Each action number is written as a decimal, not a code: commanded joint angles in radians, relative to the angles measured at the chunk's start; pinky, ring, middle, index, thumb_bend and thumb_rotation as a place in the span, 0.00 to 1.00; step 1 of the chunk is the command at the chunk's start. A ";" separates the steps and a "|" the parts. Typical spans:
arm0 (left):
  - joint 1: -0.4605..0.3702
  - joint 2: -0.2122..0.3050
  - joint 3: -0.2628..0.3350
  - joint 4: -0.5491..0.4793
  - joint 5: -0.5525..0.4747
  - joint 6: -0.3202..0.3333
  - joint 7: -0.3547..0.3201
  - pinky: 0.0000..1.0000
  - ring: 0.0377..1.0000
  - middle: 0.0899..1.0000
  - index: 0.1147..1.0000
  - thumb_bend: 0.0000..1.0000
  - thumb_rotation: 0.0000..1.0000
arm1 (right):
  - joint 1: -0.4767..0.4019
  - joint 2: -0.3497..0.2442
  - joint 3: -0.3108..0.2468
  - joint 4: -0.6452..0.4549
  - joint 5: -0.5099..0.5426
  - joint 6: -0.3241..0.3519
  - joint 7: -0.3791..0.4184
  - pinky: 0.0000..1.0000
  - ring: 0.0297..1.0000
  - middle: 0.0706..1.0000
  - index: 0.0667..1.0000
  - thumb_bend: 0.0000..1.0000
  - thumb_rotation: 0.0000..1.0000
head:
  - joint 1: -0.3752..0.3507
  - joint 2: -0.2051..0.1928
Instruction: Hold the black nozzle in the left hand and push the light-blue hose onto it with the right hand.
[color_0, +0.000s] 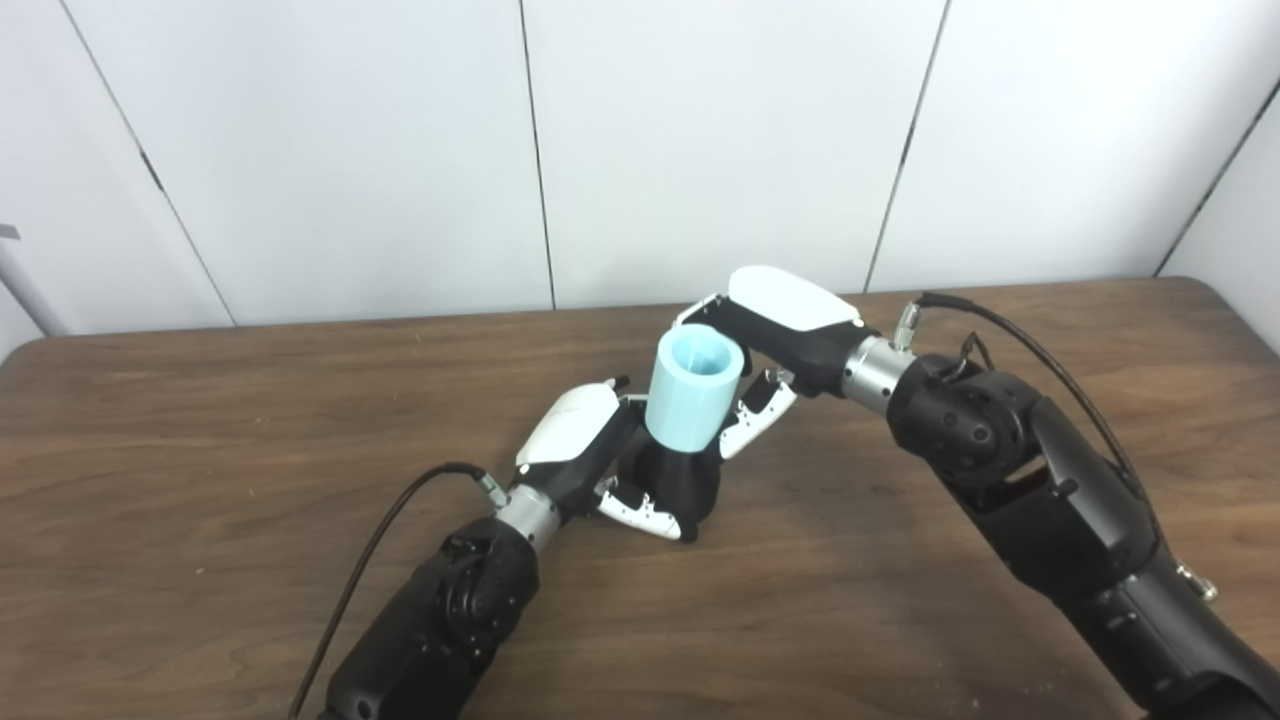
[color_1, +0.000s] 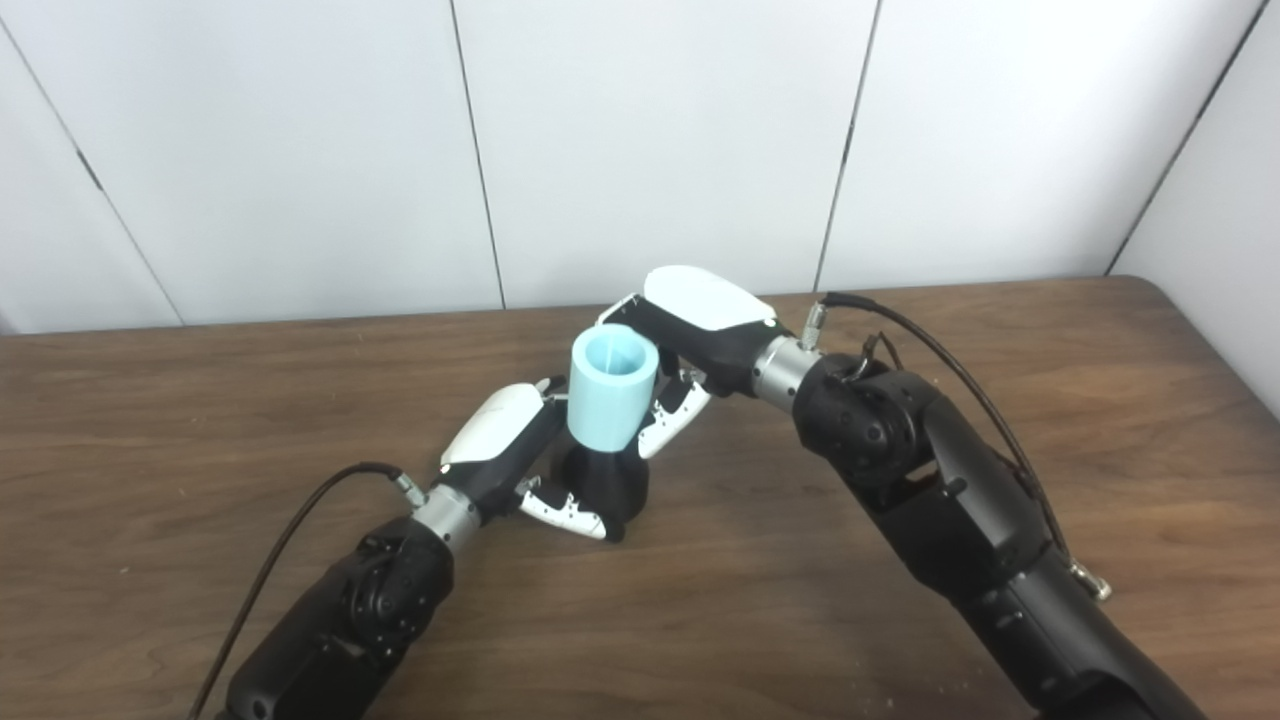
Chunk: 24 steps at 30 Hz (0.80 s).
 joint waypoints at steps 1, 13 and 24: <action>0.032 0.014 -0.022 0.053 0.038 0.051 -0.059 1.00 0.64 0.43 0.42 0.53 0.00 | -0.011 -0.019 0.020 -0.039 -0.047 0.075 0.075 0.37 0.42 0.46 0.66 0.52 0.00 | -0.001 0.000; 0.023 0.014 -0.020 0.073 0.032 0.040 -0.059 1.00 0.64 0.43 0.42 0.53 0.00 | -0.064 -0.046 -0.101 -0.183 -0.102 0.226 0.095 0.89 1.00 1.00 1.00 1.00 0.29 | -0.007 -0.007; 0.017 0.020 -0.020 0.073 0.032 0.039 -0.066 1.00 0.64 0.43 0.42 0.53 0.00 | -0.046 -0.067 -0.173 -0.264 0.037 0.157 0.107 0.97 1.00 1.00 1.00 1.00 0.33 | -0.004 -0.010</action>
